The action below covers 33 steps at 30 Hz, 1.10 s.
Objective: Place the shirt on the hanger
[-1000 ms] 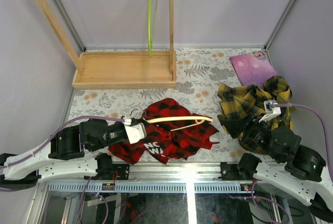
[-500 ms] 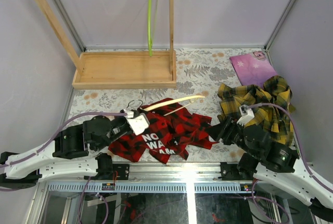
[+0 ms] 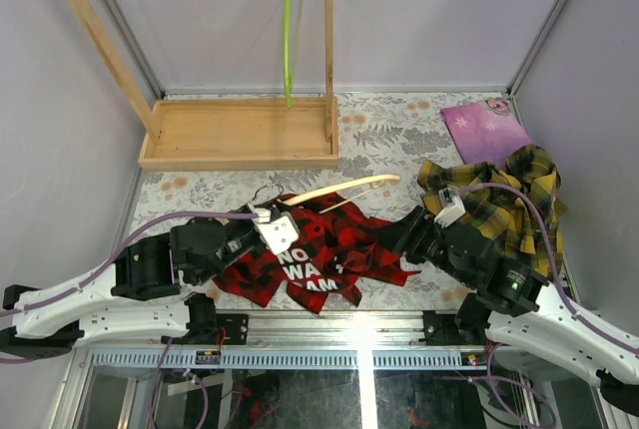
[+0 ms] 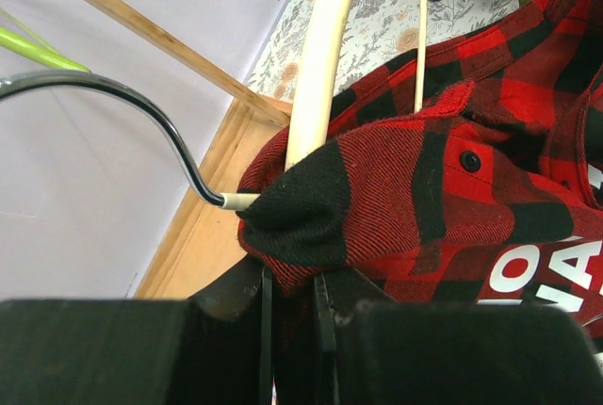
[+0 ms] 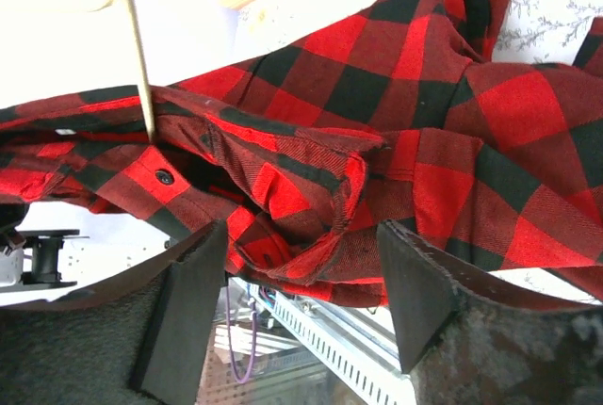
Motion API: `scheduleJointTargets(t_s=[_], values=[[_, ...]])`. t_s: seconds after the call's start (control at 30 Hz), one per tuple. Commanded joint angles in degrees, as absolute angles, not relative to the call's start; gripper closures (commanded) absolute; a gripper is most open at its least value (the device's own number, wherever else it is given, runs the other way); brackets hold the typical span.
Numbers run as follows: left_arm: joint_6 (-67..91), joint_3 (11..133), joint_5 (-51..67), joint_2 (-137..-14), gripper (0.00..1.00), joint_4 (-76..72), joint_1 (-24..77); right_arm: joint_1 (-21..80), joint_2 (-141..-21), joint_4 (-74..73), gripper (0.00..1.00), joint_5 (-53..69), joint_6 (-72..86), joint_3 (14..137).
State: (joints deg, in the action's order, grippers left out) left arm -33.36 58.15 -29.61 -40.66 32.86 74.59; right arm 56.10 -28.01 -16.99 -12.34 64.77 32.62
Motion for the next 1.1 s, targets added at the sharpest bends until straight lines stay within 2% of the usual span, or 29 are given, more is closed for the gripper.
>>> scheduleJointTargets(t_s=[0.0,0.17,0.3,0.33,0.47,0.57,0.63,0.77,0.93,1.07], values=[[-34.55,60.38,-30.64,-40.75,1.0,26.62,74.67,56.06,-28.56,-14.28,0.34,-12.83,70.08,31.1],[-34.12,59.96,-30.41,-40.6,1.0,26.15,74.7,55.99,-27.81,-9.17,0.41,-11.46,71.4,27.66],[-33.88,59.39,-30.04,-40.74,1.0,25.39,74.7,55.99,-29.62,-5.92,0.43,-11.37,71.69,26.29],[-33.92,59.33,-29.94,-40.85,1.0,25.26,74.61,56.01,-30.16,-5.41,0.46,-11.84,71.68,26.21],[-33.93,59.15,-29.81,-41.38,1.0,24.44,74.69,56.03,-31.94,-2.81,0.73,-14.07,70.27,26.3],[-33.97,58.81,-30.15,-41.61,1.0,22.29,74.66,55.99,-34.15,-6.64,0.92,-18.58,66.99,29.85],[-33.99,58.95,-30.0,-41.93,1.0,20.24,74.13,55.86,-35.53,-9.97,1.0,-22.16,62.85,32.49],[-34.63,60.63,-25.07,-44.13,1.0,17.02,69.62,50.58,-39.6,-13.45,1.0,-23.53,52.91,39.87],[-33.95,64.76,-8.7,-49.8,1.0,14.56,54.68,28.8,-48.52,-9.16,1.0,2.76,46.44,46.86],[-32.96,70.12,1.93,-55.92,1.0,11.2,42.96,17.17,-58.37,-7.52,1.0,14.53,42.36,57.17]])
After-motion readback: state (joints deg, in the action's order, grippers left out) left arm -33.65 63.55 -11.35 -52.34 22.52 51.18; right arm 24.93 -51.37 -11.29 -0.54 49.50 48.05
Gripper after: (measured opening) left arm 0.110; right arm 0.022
